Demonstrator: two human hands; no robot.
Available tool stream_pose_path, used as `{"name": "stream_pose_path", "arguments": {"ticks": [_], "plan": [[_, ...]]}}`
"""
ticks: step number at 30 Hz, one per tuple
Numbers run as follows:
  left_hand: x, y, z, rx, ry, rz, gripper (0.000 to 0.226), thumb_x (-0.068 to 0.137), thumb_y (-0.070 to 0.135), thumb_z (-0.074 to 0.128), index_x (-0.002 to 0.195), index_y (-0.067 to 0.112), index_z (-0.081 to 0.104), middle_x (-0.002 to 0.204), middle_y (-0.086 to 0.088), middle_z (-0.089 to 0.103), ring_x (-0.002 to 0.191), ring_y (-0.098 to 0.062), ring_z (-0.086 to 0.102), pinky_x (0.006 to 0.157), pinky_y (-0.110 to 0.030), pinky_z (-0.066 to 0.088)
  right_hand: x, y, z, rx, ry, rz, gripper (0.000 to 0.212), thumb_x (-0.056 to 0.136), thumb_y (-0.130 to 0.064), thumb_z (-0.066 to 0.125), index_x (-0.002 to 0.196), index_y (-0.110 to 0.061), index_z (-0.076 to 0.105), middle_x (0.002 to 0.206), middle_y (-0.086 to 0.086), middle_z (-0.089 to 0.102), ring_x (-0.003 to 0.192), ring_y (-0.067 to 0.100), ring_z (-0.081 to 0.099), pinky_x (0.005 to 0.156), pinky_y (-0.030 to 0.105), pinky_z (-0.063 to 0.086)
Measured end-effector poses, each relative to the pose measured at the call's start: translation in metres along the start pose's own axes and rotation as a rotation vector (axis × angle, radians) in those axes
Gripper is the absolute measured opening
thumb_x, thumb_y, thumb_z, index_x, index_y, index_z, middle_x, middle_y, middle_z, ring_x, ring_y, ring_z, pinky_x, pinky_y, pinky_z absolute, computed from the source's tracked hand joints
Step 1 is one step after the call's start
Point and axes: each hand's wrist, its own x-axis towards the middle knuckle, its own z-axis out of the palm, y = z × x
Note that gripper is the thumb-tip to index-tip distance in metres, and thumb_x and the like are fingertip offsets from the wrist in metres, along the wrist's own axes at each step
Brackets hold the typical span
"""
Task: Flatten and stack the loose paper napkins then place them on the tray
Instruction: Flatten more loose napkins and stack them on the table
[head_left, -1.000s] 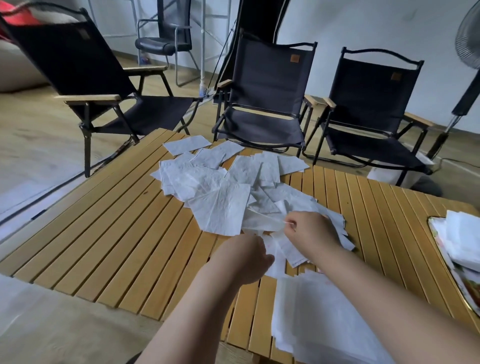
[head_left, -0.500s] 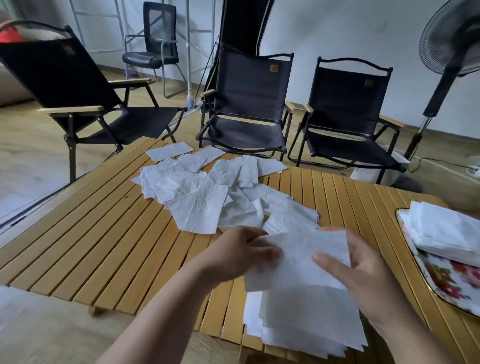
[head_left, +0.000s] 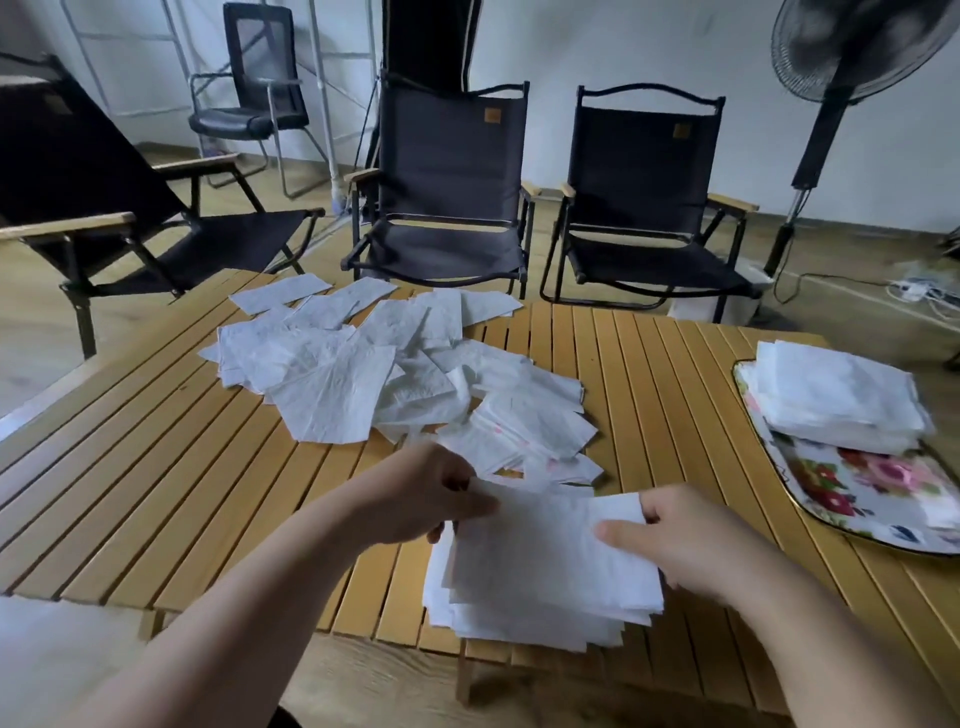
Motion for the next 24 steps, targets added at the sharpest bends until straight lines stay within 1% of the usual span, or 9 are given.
{"name": "stream_pose_path", "arguments": {"ticks": [2, 5, 6, 8, 12, 16, 20, 22, 24], "plan": [[0.008, -0.009, -0.001, -0.026, 0.147, -0.028, 0.038, 0.096, 0.045, 0.058, 0.071, 0.019, 0.069, 0.061, 0.002, 0.064, 0.052, -0.012, 0.052, 0.053, -0.024, 0.042, 0.002, -0.002, 0.001, -0.096, 0.096, 0.026, 0.046, 0.090, -0.059, 0.063, 0.075, -0.016, 0.057, 0.065, -0.001, 0.051, 0.055, 0.016, 0.046, 0.054, 0.030, 0.030], [0.019, -0.035, -0.004, 0.003, 0.382, -0.098, 0.014, 0.098, 0.027, 0.057, 0.093, 0.022, 0.069, 0.089, 0.001, 0.069, 0.069, -0.015, 0.059, 0.058, -0.025, 0.045, 0.010, -0.004, 0.001, -0.087, 0.310, 0.026, 0.048, 0.090, -0.066, 0.054, 0.084, -0.018, 0.058, 0.073, -0.004, 0.060, 0.066, 0.016, 0.057, 0.057, 0.030, 0.041], [0.021, -0.044, -0.004, 0.104, 0.365, -0.124, 0.010, 0.095, 0.024, 0.062, 0.103, 0.024, 0.067, 0.102, 0.001, 0.066, 0.079, -0.015, 0.060, 0.062, -0.024, 0.046, 0.013, -0.004, 0.002, -0.061, 0.342, 0.021, 0.043, 0.091, -0.065, 0.053, 0.087, -0.022, 0.058, 0.078, -0.004, 0.063, 0.070, 0.015, 0.060, 0.060, 0.030, 0.046], [0.026, -0.063, -0.001, 0.300, 0.226, -0.164, 0.029, 0.087, 0.029, 0.073, 0.115, 0.030, 0.064, 0.116, 0.004, 0.055, 0.096, -0.015, 0.057, 0.075, -0.023, 0.048, 0.019, -0.001, 0.005, -0.023, 0.331, 0.016, 0.034, 0.092, -0.060, 0.056, 0.090, -0.026, 0.058, 0.084, -0.007, 0.063, 0.075, 0.013, 0.060, 0.063, 0.029, 0.049], [0.036, -0.073, 0.002, 0.360, 0.261, -0.121, 0.022, 0.082, 0.041, 0.077, 0.099, 0.031, 0.068, 0.108, 0.006, 0.052, 0.091, -0.014, 0.057, 0.078, -0.026, 0.050, 0.025, 0.003, 0.010, 0.035, 0.257, 0.017, 0.023, 0.091, -0.052, 0.061, 0.092, -0.029, 0.061, 0.089, -0.010, 0.063, 0.079, 0.009, 0.060, 0.059, 0.025, 0.044], [0.037, -0.070, -0.003, 0.435, 0.299, -0.104, 0.003, 0.091, 0.028, 0.065, 0.091, 0.026, 0.068, 0.107, 0.002, 0.055, 0.095, -0.019, 0.058, 0.082, -0.033, 0.053, 0.026, 0.003, 0.008, 0.092, 0.335, -0.034, 0.020, 0.094, -0.041, 0.061, 0.107, -0.026, 0.063, 0.095, -0.013, 0.060, 0.082, 0.004, 0.057, 0.061, 0.024, 0.044], [0.022, -0.046, -0.017, 0.127, 0.392, -0.073, 0.008, 0.093, 0.016, 0.063, 0.091, 0.023, 0.063, 0.105, 0.001, 0.061, 0.093, -0.017, 0.059, 0.071, -0.023, 0.048, 0.026, 0.000, 0.006, 0.146, 0.475, -0.214, 0.033, 0.092, -0.021, 0.065, 0.124, -0.029, 0.059, 0.109, -0.012, 0.061, 0.091, 0.003, 0.055, 0.066, 0.020, 0.044], [0.003, -0.026, -0.022, -0.126, 0.369, -0.017, 0.008, 0.094, 0.012, 0.060, 0.089, 0.017, 0.064, 0.091, -0.004, 0.065, 0.081, -0.021, 0.061, 0.066, -0.024, 0.048, 0.024, -0.005, 0.005, 0.208, 0.358, -0.374, 0.052, 0.090, -0.021, 0.069, 0.135, -0.040, 0.050, 0.124, -0.019, 0.055, 0.104, -0.003, 0.052, 0.074, 0.017, 0.045], [-0.013, -0.013, -0.025, -0.235, 0.277, 0.073, 0.009, 0.094, 0.012, 0.059, 0.087, 0.016, 0.063, 0.080, -0.007, 0.064, 0.072, -0.021, 0.058, 0.062, -0.027, 0.049, 0.017, -0.014, 0.007, 0.310, 0.115, -0.523, 0.067, 0.089, -0.028, 0.074, 0.139, -0.056, 0.040, 0.134, -0.033, 0.044, 0.122, -0.010, 0.044, 0.090, 0.015, 0.042]]}}
